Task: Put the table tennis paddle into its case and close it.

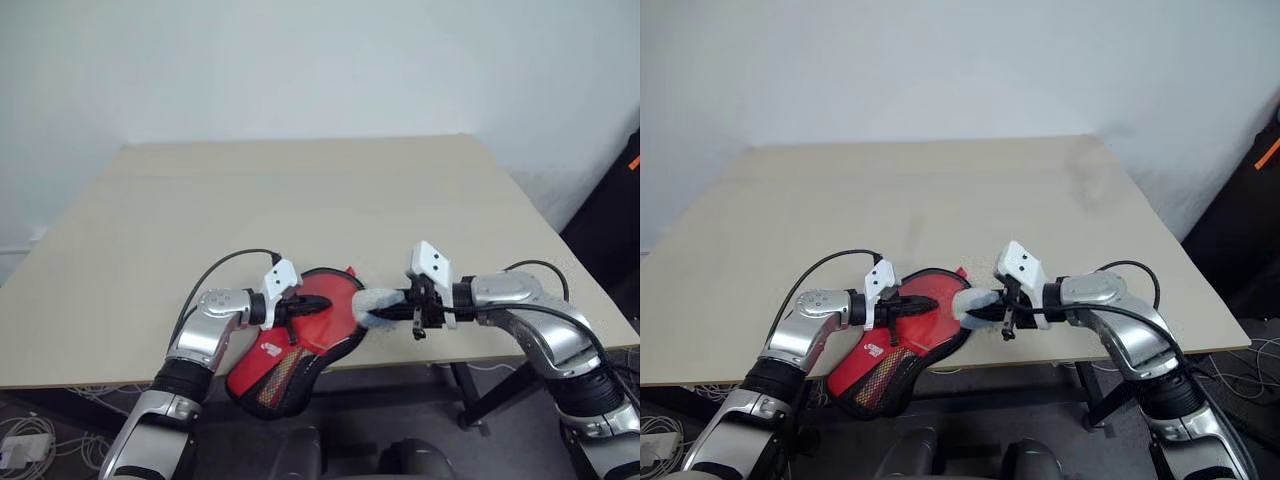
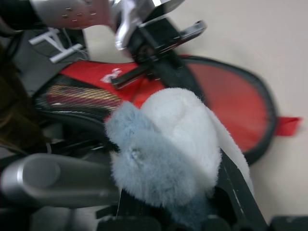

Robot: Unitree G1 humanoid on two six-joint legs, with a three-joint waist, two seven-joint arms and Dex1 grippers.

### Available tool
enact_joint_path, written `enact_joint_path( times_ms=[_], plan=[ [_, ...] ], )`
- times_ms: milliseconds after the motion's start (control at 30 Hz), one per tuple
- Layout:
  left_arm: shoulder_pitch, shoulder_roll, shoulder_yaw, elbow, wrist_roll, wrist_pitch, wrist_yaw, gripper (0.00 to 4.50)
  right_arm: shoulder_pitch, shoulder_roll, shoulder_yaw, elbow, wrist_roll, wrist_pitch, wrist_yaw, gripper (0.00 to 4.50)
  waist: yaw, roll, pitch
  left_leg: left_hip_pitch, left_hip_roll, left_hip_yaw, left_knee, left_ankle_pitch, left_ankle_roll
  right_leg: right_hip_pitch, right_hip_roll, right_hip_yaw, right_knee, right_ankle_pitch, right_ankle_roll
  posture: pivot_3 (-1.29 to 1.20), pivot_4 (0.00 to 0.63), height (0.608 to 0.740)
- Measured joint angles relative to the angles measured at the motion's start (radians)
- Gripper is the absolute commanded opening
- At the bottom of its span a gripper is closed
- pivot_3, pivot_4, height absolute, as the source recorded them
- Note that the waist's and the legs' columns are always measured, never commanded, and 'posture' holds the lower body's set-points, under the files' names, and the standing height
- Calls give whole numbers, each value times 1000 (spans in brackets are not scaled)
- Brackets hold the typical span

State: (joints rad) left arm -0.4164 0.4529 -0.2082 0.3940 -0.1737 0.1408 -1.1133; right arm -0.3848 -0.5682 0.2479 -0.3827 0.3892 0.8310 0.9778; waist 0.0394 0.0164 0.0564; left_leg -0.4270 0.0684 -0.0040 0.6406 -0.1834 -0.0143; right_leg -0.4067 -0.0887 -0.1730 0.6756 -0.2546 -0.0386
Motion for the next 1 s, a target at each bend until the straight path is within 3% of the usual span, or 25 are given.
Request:
enact_joint_path(
  times_ms=[667, 1000],
  plan=[
    [-52, -12, -17, 51, 16, 1, -49, 0, 132, 7, 11, -212, 137, 144, -133, 374, 4, 0, -1, -1, -4, -1, 1, -2, 3, 2, -5, -1, -2, -1, 1, 0, 0, 707],
    [-102, -39, -17, 112, 40, 1, -79, 0, 121, 133, 57, -249, 186, 227, -258, 374, 4, 0, -1, -1, -5, -2, 3, -3, 4, 4, -6, -2, -4, 0, 3, 0, 0, 707]
  ],
)
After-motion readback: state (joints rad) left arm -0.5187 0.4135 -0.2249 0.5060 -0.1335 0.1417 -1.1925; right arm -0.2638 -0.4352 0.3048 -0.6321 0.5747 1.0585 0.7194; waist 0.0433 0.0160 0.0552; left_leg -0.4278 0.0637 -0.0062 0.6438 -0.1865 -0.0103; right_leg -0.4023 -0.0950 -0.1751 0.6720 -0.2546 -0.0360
